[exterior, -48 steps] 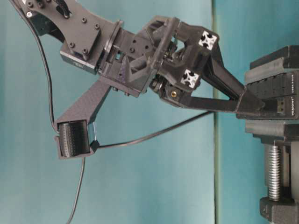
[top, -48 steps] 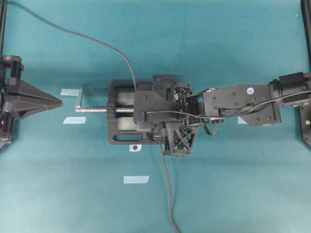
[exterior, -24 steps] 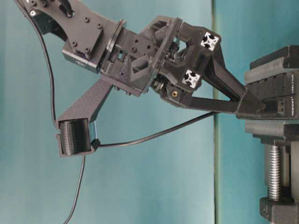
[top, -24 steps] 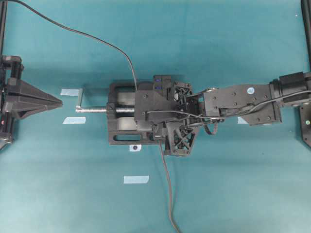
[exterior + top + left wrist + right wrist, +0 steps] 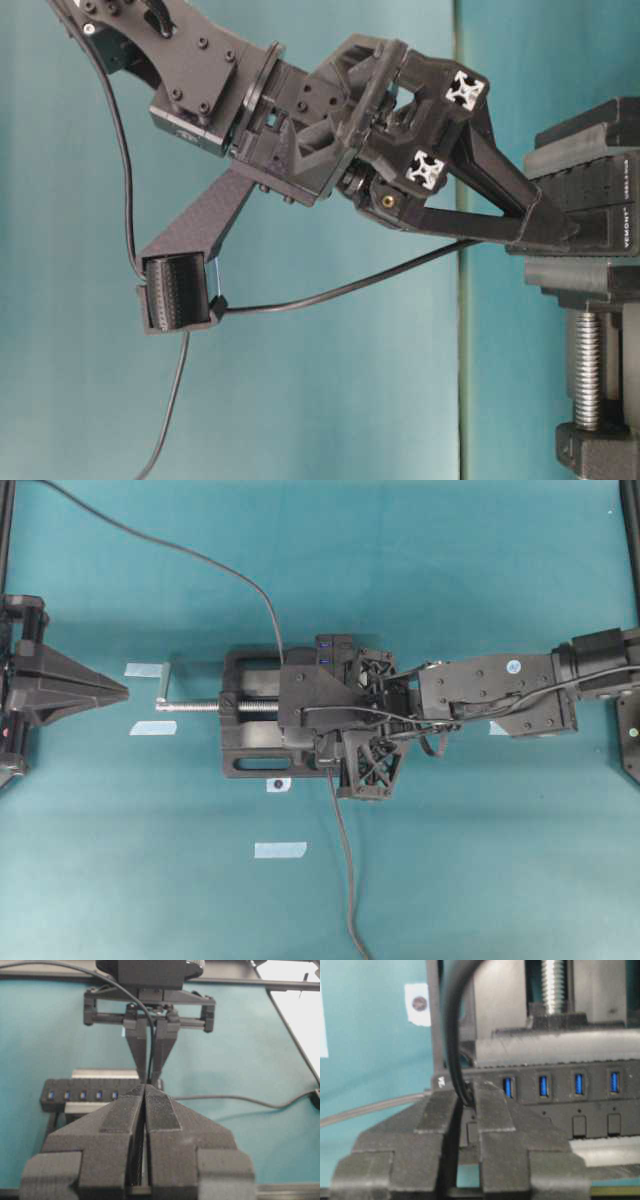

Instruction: Insert the USB into the front port of the fixed hub.

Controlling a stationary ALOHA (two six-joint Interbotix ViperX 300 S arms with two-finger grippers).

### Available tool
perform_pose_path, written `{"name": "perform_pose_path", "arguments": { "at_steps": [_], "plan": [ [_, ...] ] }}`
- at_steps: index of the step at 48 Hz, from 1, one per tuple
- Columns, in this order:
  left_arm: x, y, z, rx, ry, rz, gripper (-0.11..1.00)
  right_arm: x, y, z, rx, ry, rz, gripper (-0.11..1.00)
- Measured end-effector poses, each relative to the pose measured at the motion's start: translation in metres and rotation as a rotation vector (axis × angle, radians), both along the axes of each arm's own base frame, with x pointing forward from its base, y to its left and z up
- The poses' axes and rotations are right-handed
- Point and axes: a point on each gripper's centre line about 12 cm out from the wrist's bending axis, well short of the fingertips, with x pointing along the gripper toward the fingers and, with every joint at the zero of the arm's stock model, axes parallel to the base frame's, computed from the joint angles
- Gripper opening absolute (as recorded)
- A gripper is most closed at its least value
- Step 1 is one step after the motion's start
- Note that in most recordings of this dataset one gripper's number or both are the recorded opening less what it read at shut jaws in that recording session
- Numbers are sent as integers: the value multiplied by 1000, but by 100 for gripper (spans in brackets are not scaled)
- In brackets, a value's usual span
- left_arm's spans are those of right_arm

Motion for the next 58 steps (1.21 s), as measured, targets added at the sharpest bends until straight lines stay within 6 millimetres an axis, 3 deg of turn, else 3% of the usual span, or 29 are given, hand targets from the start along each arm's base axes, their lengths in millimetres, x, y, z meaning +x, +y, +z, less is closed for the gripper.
{"name": "perform_pose_path", "arguments": {
  "at_steps": [27, 36, 47, 58],
  "plan": [
    [-1, 0, -3, 0, 8, 0, 0, -1, -4, 2, 3, 5, -12, 8],
    [-1, 0, -3, -1, 8, 0, 0, 2, -10, 6, 9, -49, -25, 26],
    [-1, 0, -4, -1, 9, 2, 0, 1, -19, 10, 5, -57, -45, 65],
    [-1, 0, -5, -1, 12, 0, 0, -2, -21, 17, 2, -49, -50, 70]
  ]
}}
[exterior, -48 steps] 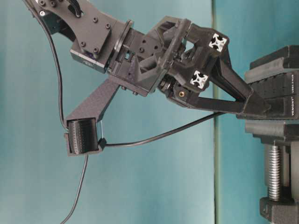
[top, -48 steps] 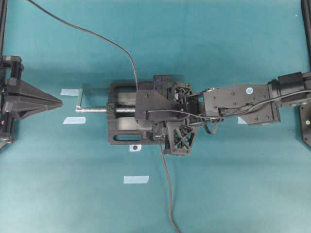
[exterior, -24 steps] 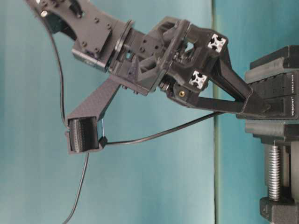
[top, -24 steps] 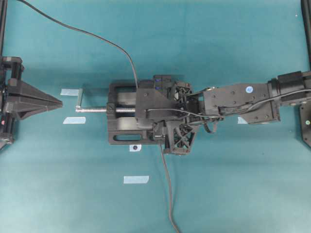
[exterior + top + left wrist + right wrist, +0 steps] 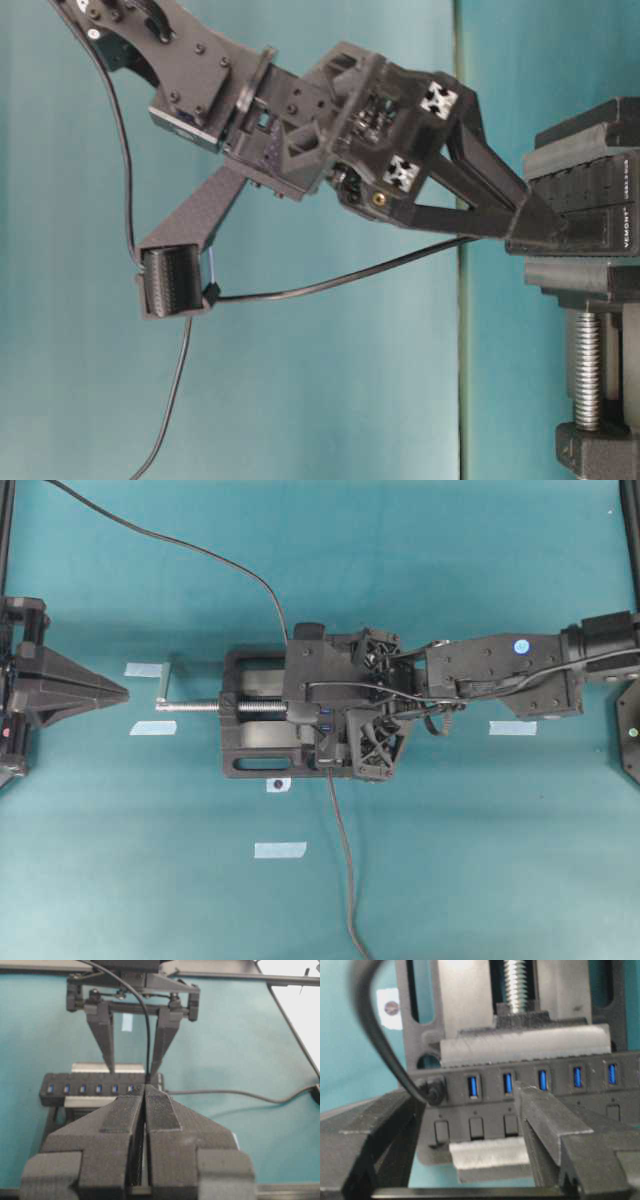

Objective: Insert the USB into the front port of the fixed hub.
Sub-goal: 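Open the right gripper and back it away from the hub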

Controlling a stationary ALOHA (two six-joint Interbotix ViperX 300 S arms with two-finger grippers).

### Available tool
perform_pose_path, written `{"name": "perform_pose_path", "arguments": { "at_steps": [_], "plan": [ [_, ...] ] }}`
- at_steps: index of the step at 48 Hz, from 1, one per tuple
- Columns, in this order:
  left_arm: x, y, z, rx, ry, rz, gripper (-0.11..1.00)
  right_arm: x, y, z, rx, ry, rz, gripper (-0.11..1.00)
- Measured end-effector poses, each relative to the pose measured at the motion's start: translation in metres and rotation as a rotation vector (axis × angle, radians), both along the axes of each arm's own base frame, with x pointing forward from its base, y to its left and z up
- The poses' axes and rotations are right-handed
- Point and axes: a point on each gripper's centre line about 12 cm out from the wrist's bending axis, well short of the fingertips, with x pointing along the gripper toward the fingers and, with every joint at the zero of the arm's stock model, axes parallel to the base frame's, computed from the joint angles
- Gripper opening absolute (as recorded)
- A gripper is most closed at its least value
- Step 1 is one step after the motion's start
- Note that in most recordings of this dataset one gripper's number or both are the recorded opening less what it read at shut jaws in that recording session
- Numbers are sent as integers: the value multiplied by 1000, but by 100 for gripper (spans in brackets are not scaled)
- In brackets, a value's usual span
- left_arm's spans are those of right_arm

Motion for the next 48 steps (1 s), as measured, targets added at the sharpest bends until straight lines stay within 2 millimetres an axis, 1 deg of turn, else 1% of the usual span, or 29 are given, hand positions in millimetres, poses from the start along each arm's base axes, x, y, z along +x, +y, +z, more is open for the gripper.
{"name": "perform_pose_path", "arguments": {
  "at_steps": [14, 28, 36, 48],
  "plan": [
    [-1, 0, -2, -1, 3, 0, 0, -4, -1, 18, -1, -40, -1, 71],
    [-2, 0, -2, -2, 0, 0, 0, -24, 4, 27, 0, -46, 10, 71],
    [-4, 0, -9, -24, 13, 4, 0, -37, 7, 28, 3, -37, 16, 70],
    [-8, 1, -12, -55, 28, 11, 0, -48, 8, 34, 4, -29, 19, 70]
  ]
}}
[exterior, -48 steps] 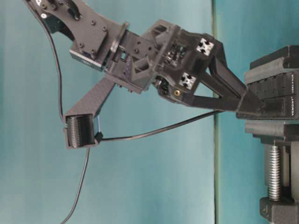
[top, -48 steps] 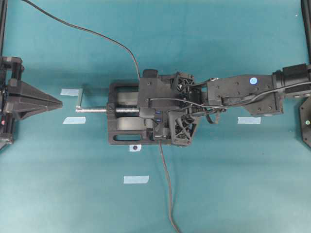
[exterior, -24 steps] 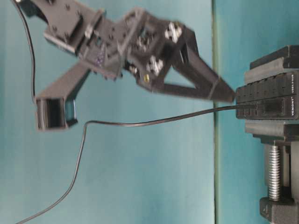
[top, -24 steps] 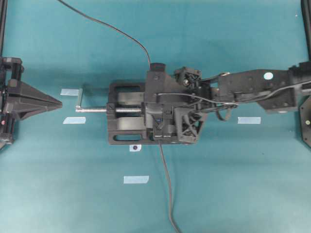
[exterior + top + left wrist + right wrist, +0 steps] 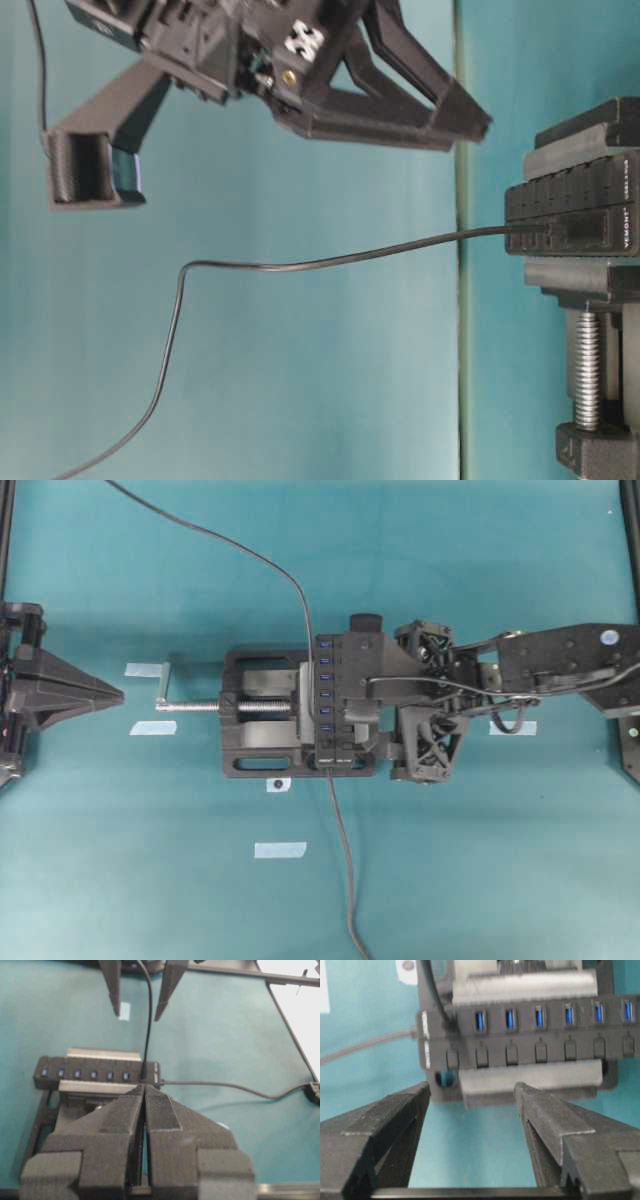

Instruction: Insert the USB into the front port of the fixed hub.

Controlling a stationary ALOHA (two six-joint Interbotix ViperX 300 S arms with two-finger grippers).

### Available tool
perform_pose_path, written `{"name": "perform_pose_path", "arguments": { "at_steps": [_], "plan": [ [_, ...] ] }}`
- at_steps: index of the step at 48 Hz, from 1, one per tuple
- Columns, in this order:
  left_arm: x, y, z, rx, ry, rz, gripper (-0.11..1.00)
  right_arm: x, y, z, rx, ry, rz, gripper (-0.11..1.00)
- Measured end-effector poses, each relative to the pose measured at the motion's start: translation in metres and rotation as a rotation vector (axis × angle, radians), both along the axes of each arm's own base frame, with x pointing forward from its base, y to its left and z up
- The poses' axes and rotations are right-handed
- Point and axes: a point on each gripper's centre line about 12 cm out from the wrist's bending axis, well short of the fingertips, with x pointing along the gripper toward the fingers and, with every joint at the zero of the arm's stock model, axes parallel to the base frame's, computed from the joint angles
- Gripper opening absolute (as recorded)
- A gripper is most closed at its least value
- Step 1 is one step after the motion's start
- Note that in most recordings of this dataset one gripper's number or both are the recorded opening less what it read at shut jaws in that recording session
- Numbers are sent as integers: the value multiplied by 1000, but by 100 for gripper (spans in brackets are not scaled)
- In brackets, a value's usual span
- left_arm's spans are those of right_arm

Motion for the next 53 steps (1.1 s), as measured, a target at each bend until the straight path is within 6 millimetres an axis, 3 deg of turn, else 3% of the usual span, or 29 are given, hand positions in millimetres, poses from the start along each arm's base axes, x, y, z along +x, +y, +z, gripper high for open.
{"name": "perform_pose_path", "arguments": {
  "at_steps": [14, 29, 43, 53],
  "plan": [
    [-3, 1, -6, 1, 34, 4, 0, -19, 2, 1, 8, -41, 6, 69],
    [-6, 1, -6, 1, 26, 4, 0, -51, 3, 3, 31, -215, 3, 69],
    [-7, 1, -11, -17, 36, 9, 0, -84, 3, -2, 48, -418, 16, 69],
    [-9, 1, -9, -43, 21, 14, 0, -109, 3, -14, 52, -446, 21, 69]
  ]
}}
